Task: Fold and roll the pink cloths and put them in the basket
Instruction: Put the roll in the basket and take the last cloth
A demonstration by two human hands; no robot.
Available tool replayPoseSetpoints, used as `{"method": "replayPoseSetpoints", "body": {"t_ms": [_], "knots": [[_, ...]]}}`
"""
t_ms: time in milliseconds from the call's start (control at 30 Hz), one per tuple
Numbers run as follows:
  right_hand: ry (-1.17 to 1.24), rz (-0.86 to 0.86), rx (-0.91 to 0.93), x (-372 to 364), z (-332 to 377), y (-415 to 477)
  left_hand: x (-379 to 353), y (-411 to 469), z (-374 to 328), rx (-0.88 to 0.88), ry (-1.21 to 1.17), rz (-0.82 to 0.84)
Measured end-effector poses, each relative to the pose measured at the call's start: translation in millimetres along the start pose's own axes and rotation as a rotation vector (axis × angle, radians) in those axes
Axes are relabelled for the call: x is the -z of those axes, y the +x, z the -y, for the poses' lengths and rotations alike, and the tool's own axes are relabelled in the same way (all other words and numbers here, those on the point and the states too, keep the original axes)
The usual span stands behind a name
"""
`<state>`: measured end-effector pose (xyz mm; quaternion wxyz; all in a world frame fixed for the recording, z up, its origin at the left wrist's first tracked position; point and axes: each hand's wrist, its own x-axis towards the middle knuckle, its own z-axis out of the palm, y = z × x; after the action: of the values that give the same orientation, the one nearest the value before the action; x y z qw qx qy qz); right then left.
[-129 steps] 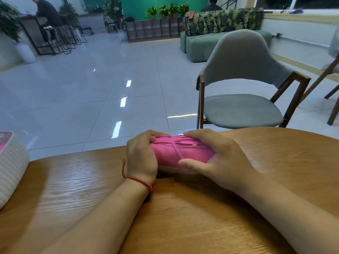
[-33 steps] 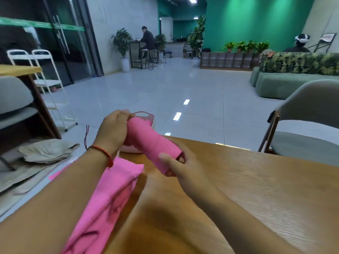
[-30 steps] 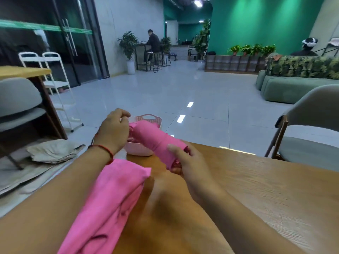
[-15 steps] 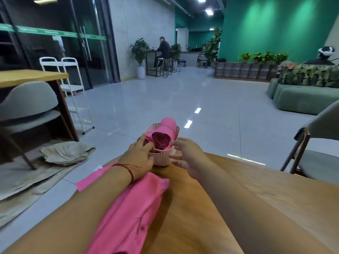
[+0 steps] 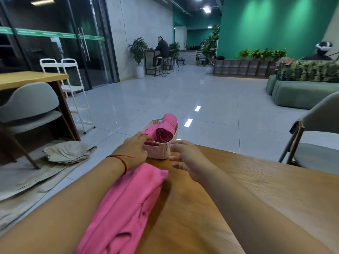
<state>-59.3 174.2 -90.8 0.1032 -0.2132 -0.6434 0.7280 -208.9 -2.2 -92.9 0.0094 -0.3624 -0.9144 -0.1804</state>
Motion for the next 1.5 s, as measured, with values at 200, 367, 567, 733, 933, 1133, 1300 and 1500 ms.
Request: {"method": "replayPoseSetpoints", "body": {"t_ms": [200, 367, 567, 733, 933, 1133, 1300, 1500], "knots": [[-0.068, 0.061, 0.024, -15.5, -3.7, -23.7, 20.8, -39.9, 45.2, 0.207, 0.158, 0.126], [-0.091, 0.09, 0.019, -32.8, -17.3, -45.0, -5.4, -100.7, 63.3, 0.301, 0.144, 0.498], [-0.321, 0.072, 0.119, -35.0, -37.5, -72.0, -62.6, -130.8, 22.1, 0.41, 0.208, 0.32], [-0.536, -0.024, 0.212, 9.2, -41.1, -109.4, -79.2, -139.5, -51.8, 0.26, 0.205, 0.332], [-0.664, -0.226, 0.344, 119.2, -72.2, -184.2, -124.2, -154.3, -171.6, 0.11, 0.062, 0.317], [-0.615, -0.292, 0.418, 202.9, -94.5, -251.1, -157.8, -156.5, -266.7, 0.086, -0.032, 0.29], [-0.976, -0.146, 0.541, 253.5, -115.3, -297.1, -168.2, -140.4, -297.9, -0.051, -0.364, 0.287], [-1.431, -0.096, 0.664, 237.8, -132.8, -313.9, -128.4, -162.2, -246.1, 0.022, -1.24, 0.349]]}}
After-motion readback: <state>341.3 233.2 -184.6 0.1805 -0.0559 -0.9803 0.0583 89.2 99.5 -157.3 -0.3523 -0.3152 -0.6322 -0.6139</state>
